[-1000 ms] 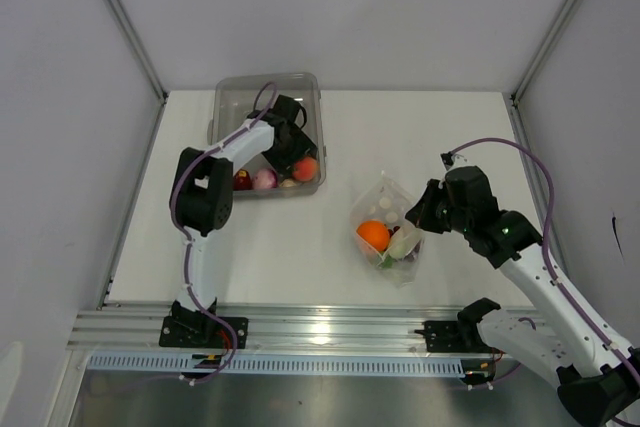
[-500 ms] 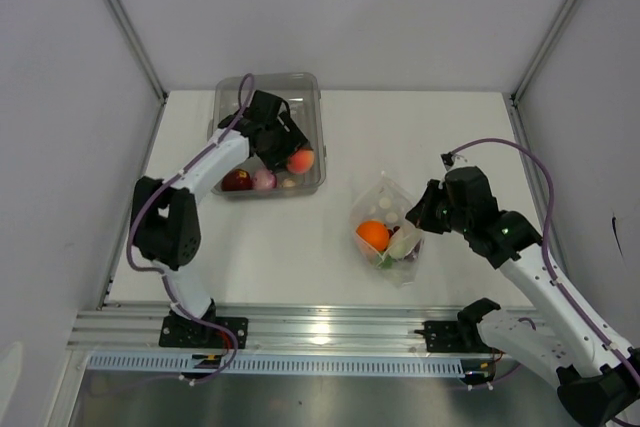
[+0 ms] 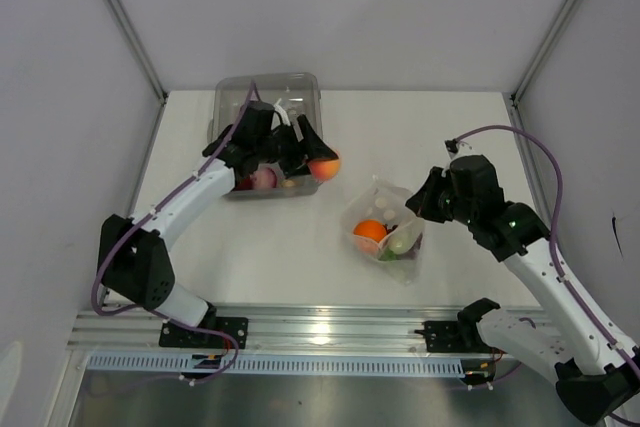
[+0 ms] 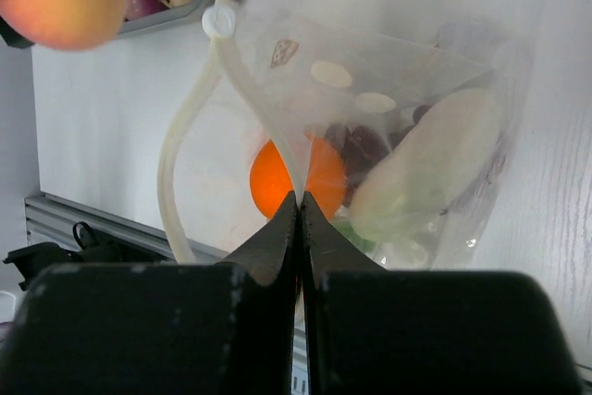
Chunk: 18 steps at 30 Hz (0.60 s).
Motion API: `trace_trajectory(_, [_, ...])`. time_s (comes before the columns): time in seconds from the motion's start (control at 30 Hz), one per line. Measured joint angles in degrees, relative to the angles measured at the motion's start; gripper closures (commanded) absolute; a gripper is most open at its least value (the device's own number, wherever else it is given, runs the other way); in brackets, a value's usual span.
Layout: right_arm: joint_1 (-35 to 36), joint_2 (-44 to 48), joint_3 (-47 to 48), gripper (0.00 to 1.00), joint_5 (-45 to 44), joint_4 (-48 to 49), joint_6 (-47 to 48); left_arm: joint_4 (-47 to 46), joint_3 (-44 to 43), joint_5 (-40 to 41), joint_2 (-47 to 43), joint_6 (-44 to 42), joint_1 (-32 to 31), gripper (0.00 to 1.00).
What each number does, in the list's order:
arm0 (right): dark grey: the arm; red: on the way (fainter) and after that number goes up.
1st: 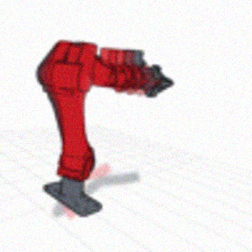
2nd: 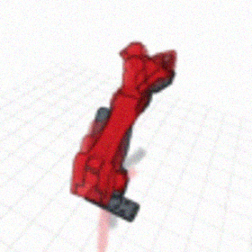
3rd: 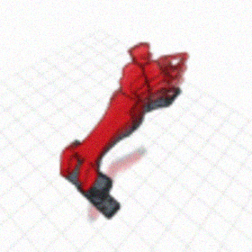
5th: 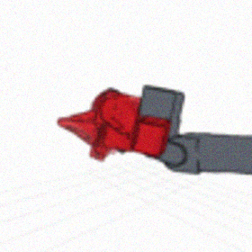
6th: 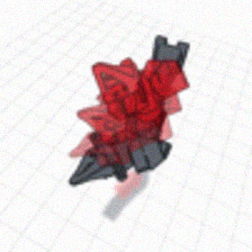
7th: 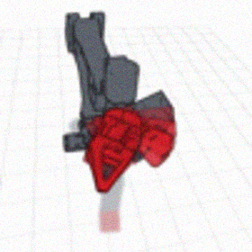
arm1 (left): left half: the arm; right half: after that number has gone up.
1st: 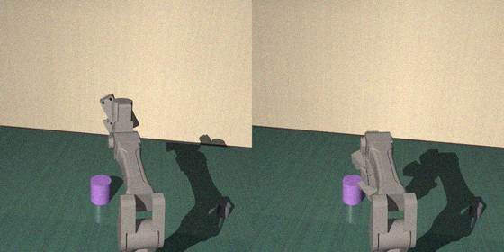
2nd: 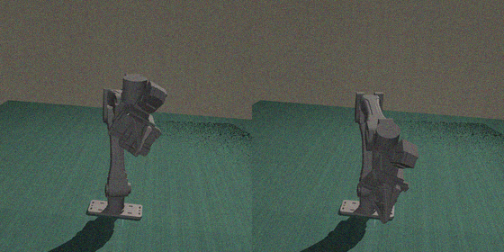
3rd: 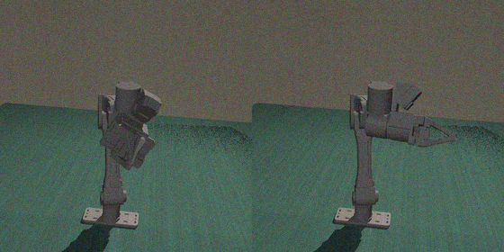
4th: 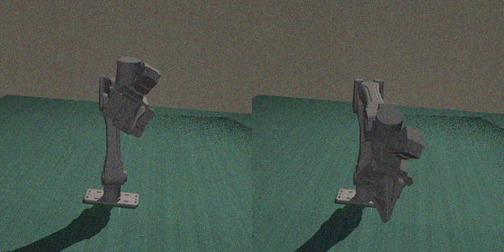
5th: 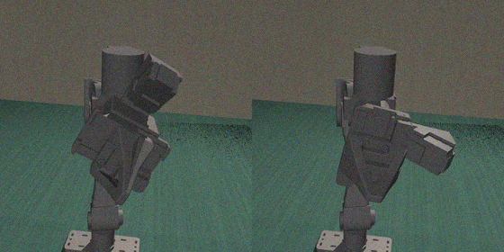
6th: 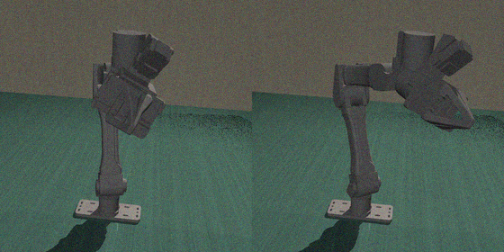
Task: Place the food in the zip-top bag and seal the zipper
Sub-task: Pick up the fake fruit from the bin, then place the fake fruit in the zipper food storage bag.
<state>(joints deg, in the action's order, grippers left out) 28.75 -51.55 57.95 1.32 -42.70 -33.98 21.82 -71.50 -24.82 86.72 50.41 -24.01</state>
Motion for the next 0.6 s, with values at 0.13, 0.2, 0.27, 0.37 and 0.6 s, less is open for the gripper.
trace_trajectory(0.13, [0.04,-1.25,2.08,1.0,-0.02,-0.11,0.15,-4.7,0.26,-5.44,-1.01,-0.94,-5.46,1.0])
trace_trajectory(0.2, [0.17,-1.77,2.58,1.0,-0.02,-0.09,0.17,-6.64,0.26,-7.13,-2.03,-1.03,-8.41,0.99])
trace_trajectory(0.27, [0.24,-2.01,2.62,1.0,-0.02,-0.13,0.15,-7.82,0.26,-8.24,-3.02,-1.33,-10.99,0.99])
trace_trajectory(0.37, [0.28,-2.05,2.62,1.0,0.0,-0.13,0.15,-8.79,0.26,-8.46,-3.8,-1.75,-13.94,0.99])
trace_trajectory(0.6, [0.28,-2.64,2.89,1.0,0.02,-0.02,0.15,-8.68,0.61,-5.84,-3.91,-4.5,-19.43,0.99])
